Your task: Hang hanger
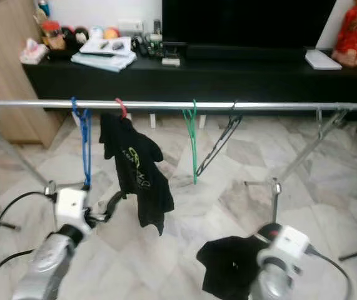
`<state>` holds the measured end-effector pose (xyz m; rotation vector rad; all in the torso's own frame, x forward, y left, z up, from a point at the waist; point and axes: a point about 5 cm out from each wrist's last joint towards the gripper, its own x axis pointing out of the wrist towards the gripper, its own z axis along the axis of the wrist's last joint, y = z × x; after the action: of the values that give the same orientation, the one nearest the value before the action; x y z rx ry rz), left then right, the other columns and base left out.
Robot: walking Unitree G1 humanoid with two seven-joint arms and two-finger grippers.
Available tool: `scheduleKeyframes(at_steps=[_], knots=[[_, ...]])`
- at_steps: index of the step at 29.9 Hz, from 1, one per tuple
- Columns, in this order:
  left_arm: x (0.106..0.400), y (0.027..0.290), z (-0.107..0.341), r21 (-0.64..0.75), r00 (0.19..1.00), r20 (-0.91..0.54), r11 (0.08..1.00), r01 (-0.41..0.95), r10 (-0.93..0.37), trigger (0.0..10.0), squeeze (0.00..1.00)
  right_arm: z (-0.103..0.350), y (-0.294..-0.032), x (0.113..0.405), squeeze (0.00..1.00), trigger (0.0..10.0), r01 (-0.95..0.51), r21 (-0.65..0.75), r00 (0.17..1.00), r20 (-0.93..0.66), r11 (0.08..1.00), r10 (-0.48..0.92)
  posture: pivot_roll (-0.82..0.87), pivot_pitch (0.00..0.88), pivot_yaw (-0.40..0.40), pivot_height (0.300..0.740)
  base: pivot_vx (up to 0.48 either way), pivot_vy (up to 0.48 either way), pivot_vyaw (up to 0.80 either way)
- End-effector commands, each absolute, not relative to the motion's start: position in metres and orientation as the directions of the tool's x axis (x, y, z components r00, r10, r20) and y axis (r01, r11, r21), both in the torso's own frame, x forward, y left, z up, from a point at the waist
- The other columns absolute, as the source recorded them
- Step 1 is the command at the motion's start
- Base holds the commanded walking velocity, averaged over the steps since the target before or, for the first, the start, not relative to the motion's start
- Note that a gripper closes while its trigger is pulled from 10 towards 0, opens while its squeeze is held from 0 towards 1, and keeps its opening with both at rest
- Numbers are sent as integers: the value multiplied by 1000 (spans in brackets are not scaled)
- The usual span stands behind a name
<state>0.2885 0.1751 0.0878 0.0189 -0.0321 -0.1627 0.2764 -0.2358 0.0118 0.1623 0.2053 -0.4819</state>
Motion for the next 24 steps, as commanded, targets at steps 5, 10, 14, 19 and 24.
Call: scheduleKeyframes(at_steps=[5,10,14,19,24], knots=[[288,169,85,8,984,26,984,178,-178,10000,0,13,-244,274,0,10000,494,95,857,-220,864,-466,-63,104,14,740,302,0,0],[288,169,85,8,984,28,984,178,-179,10000,0,12,-243,273,0,10000,494,95,857,-223,864,-465,-63,101,14,740,300,0,0],[289,168,85,8,983,31,983,181,-181,10000,0,12,-243,273,0,10000,494,95,856,-226,864,-465,-64,94,16,740,300,0,0],[289,167,86,11,982,34,982,187,-187,10000,0,11,-243,272,0,10000,494,93,855,-231,865,-464,-63,84,16,740,301,0,0],[289,166,86,12,981,38,982,191,-191,10000,0,10,-243,272,0,10000,493,92,855,-233,865,-463,-64,77,17,740,113,0,0]])
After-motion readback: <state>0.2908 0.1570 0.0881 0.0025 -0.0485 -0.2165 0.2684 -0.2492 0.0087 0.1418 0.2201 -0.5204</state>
